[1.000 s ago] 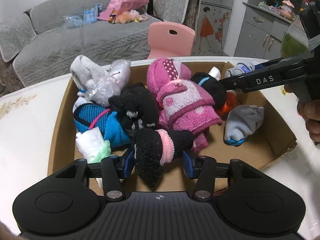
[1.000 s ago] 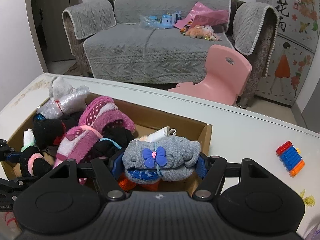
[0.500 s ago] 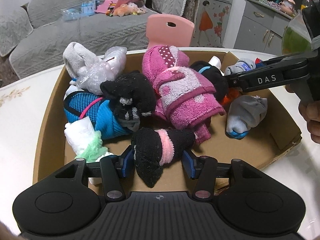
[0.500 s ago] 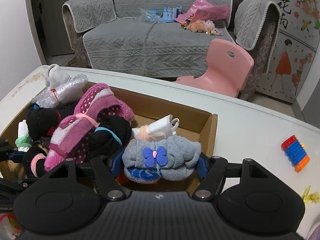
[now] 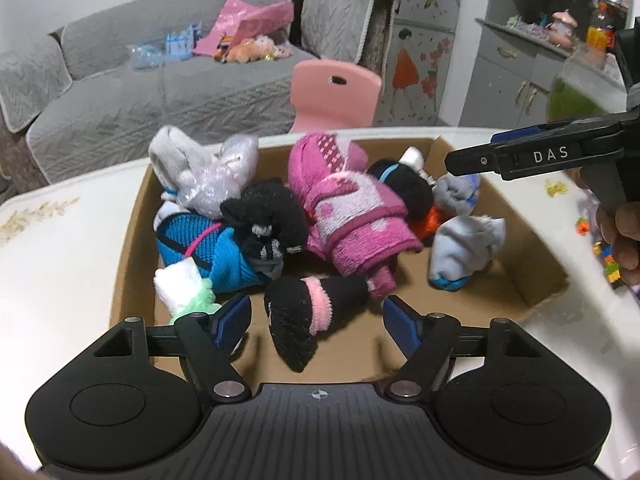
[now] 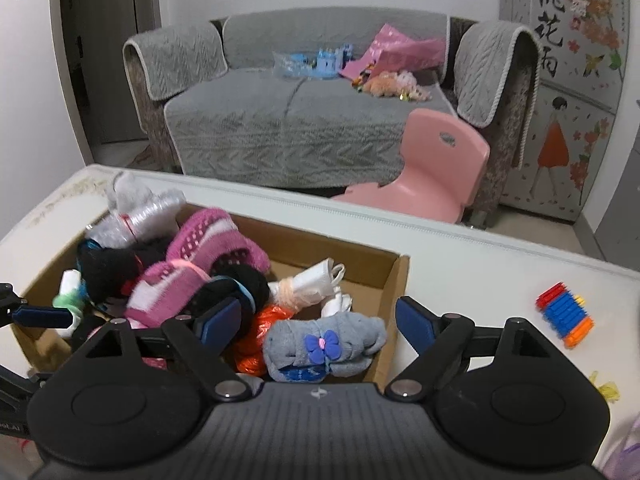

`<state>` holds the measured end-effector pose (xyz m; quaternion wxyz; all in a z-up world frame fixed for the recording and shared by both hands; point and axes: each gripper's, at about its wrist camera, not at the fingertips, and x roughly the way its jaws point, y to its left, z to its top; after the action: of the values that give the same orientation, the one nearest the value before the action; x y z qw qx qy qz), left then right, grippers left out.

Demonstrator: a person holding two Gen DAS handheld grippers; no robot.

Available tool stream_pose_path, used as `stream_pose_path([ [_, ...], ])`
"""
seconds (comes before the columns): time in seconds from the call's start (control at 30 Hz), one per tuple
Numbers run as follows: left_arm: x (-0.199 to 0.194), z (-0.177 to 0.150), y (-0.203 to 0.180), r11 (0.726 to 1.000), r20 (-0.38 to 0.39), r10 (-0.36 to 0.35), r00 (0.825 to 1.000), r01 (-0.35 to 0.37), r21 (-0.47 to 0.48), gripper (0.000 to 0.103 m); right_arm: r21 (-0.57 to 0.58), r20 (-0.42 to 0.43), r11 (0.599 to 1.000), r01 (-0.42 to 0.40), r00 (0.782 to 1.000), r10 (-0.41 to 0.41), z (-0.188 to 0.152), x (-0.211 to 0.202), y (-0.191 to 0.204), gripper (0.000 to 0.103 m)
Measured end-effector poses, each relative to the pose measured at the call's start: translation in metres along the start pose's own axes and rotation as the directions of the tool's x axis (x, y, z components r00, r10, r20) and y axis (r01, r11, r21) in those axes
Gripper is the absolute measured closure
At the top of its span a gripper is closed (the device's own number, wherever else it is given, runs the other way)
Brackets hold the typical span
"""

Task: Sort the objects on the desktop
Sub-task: 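Open both tools to drop the socks and move back to the table, then grasp the pink-banded white socks with the left tool while the right tool grasps the red-tied white sock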

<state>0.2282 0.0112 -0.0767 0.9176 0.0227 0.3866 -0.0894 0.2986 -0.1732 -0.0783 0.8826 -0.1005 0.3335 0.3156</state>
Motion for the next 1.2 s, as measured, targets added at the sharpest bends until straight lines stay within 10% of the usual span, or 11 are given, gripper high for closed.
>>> stream_pose_path([
  [0.47,-0.081,-0.056,0.036,0.998,0.069,0.056,0.996,-0.053,-0.043,0.017,-0.035,0.133,0.992,-0.121,0.983,0.125,-0.046,-0.087,0.031,0.011],
  [1.2,-0.05,-0.109,-0.019,0.997,0.003,0.068,0.998,-0.068,-0.032,0.017,-0.07,0.046,0.972,-0.223,0.973,0.227,-0.149,-0.074,0.099,0.011],
])
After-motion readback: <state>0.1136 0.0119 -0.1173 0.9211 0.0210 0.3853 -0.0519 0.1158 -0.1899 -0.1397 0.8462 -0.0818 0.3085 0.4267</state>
